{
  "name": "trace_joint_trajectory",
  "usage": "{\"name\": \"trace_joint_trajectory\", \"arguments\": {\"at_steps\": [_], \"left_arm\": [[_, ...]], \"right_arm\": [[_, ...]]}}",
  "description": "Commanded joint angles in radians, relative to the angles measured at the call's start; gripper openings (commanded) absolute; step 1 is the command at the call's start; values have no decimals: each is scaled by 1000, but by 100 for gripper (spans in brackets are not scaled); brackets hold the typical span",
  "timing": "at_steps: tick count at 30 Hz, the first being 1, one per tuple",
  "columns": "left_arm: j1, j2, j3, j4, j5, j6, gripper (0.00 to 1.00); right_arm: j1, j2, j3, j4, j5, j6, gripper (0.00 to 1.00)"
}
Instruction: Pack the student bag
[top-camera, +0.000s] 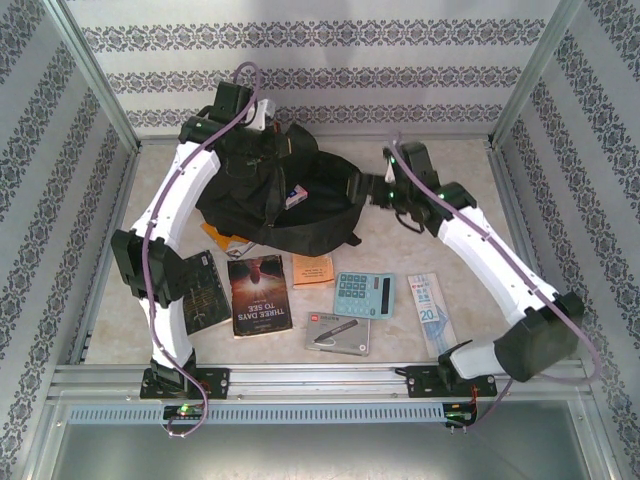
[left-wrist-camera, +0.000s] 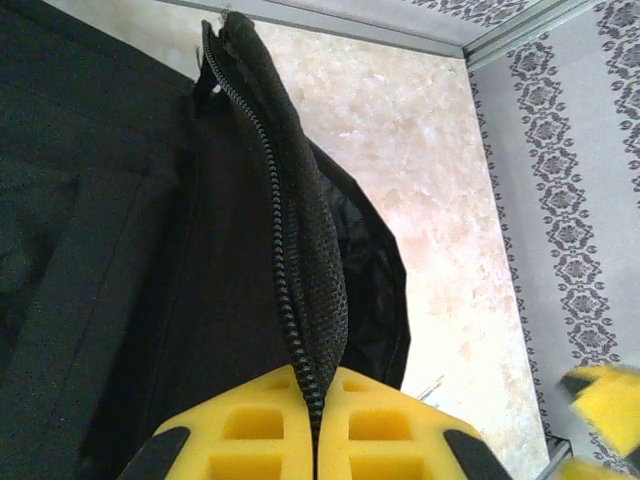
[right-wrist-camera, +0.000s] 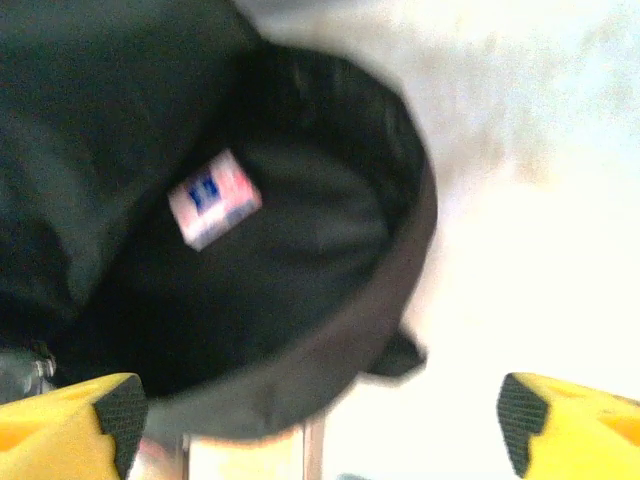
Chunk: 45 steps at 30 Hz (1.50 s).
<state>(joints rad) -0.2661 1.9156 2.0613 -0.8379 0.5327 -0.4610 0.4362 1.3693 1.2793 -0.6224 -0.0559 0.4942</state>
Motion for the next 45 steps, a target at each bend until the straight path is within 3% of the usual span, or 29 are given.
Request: {"name": "trace_joint_trajectory", "arguments": {"at_steps": [1,7,9,15,33,39,45], "left_arm": [[6,-64,-28,102,57,-18,0],[4,-93,-80,133,77,-20,0],[4,-92,-84,138,89,-27,0],[6,-100,-94,135,98,-26,0],[8,-95,-95,121,95,-8,0],[8,-82,-85,115,94,-5,0],[10,-67,-60,100,95,-5,0]], "right_arm": [[-8,-106,-187,-150,-120,18,87],[-53,-318,-485,-153,-198,107,90],[-64,-332,-536,-171,-172,119,86],[-163,-321,-694,-30,-291,146,69],[-194,-97,-732,191,-416,90,26],[-197,-143,-736,162,-378,89,7],[-200,-242,-687,67,-302,101,0]]}}
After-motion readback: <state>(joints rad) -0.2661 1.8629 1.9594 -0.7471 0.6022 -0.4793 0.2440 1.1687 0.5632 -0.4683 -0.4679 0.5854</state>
